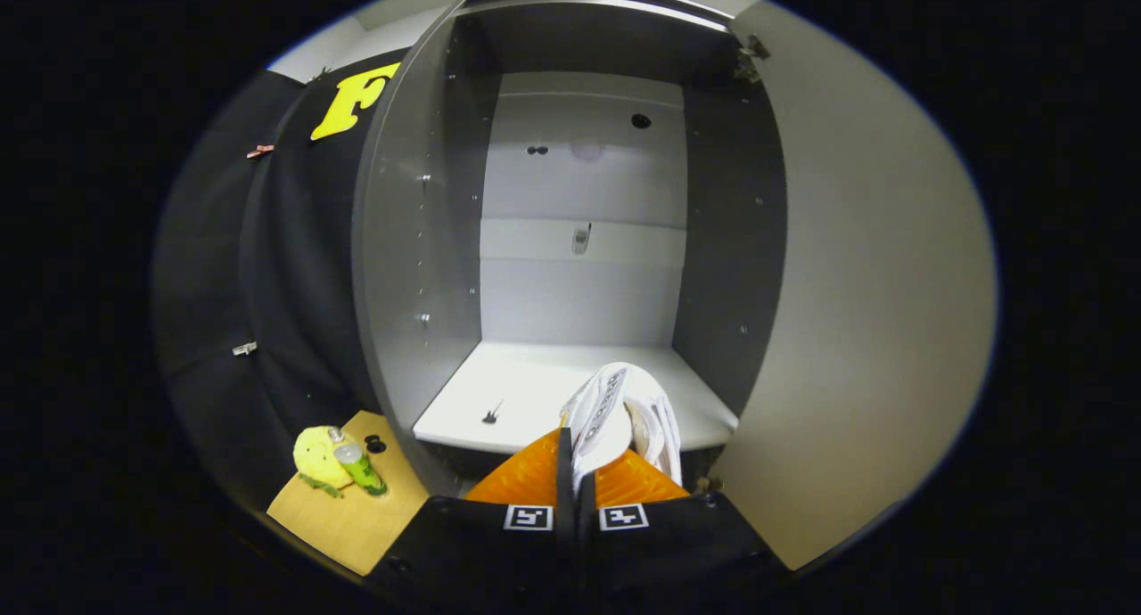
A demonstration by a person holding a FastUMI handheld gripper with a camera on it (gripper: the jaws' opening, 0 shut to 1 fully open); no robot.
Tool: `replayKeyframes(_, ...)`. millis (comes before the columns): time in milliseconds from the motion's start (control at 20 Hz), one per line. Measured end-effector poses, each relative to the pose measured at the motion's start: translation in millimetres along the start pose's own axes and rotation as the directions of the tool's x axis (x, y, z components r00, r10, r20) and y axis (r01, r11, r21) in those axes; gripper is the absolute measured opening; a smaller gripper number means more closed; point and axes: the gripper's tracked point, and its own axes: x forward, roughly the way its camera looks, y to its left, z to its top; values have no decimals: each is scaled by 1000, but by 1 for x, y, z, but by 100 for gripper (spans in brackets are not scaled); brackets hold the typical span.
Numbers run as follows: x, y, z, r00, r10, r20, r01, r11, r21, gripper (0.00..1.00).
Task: Open the shoe cabinet door, grab the shoes and put them into the shoe cabinet, then close the shoe cabinet door.
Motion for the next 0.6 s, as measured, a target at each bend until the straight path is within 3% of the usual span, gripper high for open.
replayKeyframes(350,132,-15,2,1000,-12,-25,12,1000,7,4)
replayKeyframes(600,180,-18,-12,998,13,-69,-11,1000,29,4)
